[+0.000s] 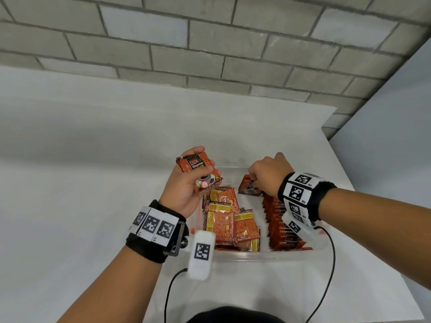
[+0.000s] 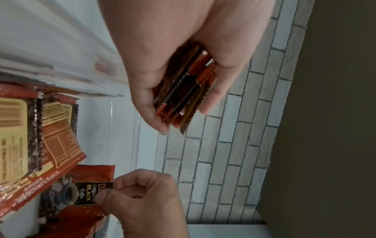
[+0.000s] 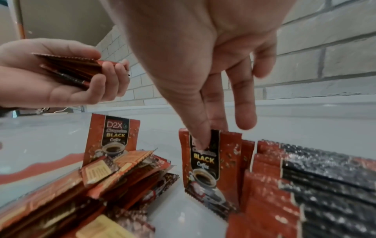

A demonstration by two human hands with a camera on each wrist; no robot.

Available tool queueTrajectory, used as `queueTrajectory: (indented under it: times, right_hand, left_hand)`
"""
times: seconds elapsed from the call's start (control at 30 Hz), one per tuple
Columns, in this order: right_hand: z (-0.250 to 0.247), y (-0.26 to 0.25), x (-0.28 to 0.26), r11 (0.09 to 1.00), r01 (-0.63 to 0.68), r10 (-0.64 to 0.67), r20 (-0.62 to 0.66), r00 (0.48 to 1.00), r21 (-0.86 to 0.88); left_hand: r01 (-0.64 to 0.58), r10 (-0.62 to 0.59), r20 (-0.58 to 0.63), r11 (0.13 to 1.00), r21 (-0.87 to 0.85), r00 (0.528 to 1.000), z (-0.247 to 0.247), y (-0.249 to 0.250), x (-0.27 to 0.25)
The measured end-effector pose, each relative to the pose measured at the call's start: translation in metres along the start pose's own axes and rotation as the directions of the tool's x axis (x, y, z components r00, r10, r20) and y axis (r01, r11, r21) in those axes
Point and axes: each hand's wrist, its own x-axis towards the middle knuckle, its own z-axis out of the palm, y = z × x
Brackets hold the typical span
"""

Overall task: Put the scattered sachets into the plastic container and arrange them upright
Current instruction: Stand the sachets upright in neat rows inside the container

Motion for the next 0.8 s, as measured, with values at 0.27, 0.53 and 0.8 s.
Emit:
queueTrajectory:
  times: [0.27,0.53,0.8]
  right_hand:
    - [-0.002,-0.006,-0.004,0.971,0.049,-0.057,-0.027,0.998,-0.233]
    - [-0.004,-0.011,-0.006,0.945,0.072,-0.082,-0.018,0.996,-0.319]
    - [0.0,-0.001,-0.006,0.953,0.038,-0.052,-0.038,0.998,-0.299]
  left_hand:
    - [0.011,-0.011,-0.012,1.0,0.021,1.0,-0.001,-0.001,0.002]
    - [0.019,-0.019,-0.002,1.0,0.019,1.0,0.002,-0.001,0.002]
    - [0.057,-0.058,-0.017,0.998,-0.03,0.998,0.004,-0.004,0.001]
